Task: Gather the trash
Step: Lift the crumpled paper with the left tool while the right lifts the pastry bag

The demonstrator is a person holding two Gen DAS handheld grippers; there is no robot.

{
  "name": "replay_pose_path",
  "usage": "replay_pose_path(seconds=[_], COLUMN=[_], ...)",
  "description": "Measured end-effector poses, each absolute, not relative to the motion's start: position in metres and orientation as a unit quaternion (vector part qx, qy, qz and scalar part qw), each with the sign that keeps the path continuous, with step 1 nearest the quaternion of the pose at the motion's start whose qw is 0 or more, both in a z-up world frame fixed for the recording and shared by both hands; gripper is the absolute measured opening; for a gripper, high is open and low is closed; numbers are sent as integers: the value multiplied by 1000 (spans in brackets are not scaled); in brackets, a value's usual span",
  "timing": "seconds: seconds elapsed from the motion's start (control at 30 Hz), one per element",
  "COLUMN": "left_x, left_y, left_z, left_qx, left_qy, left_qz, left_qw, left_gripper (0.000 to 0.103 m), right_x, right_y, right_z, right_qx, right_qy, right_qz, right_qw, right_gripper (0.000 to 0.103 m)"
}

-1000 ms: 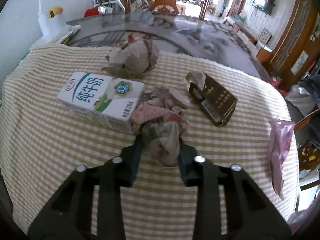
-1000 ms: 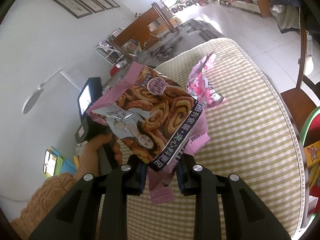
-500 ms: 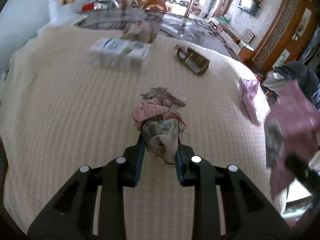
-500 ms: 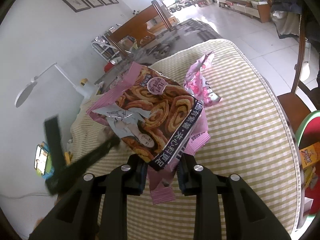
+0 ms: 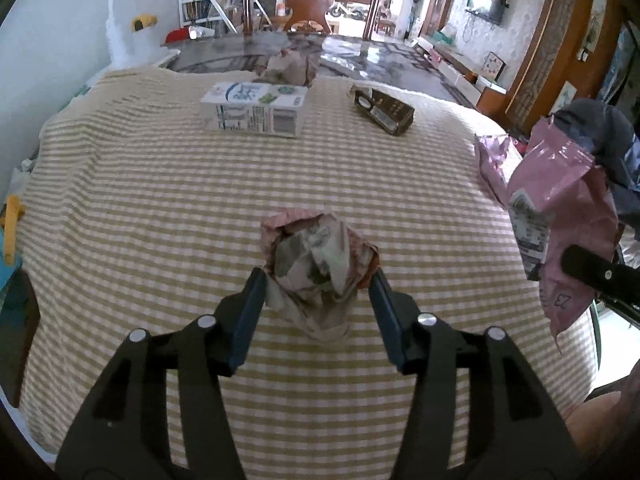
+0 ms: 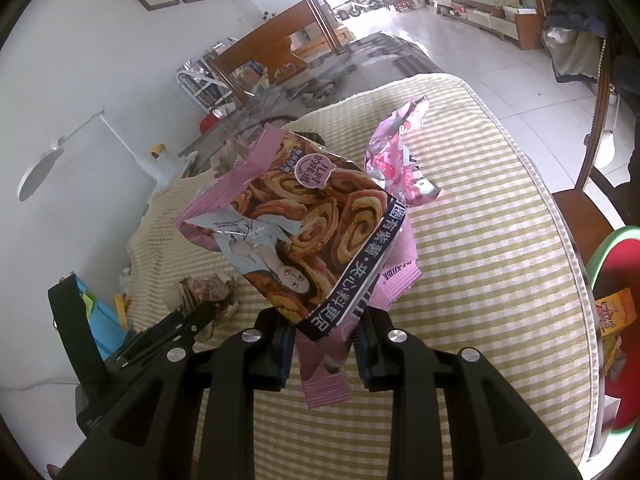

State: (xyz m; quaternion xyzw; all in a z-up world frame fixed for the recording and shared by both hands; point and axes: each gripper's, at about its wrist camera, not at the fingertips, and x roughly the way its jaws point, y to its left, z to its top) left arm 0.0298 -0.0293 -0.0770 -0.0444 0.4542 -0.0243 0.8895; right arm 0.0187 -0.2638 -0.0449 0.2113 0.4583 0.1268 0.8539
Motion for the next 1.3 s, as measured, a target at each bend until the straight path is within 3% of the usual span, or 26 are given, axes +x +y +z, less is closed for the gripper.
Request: replay_pose_path(seconds=[0.1,0.3,0.67,1.3], left_x=[29,25,9,-15], left_y=[-26,-29,-40,-90], left_z=[-75,-67,-29,-13], left_qx=[-44,-49,-52,-43], left_qy=[448,439,396,405], left_qz=[-21,-35,-61,-109], left_qw=[893,897,915,907], left_gripper=[32,27,26,26], right_x=[19,19,11,-15], right_y=[-262,-260,-267,-296], right_z=[-45,-46,-42,-20], right_qx=[207,201,203,249], right_qy=[460,459,447,397], right_qz=[124,122,126,137], right_qw=[855,857,862,873], right_gripper=[26,26,26,26])
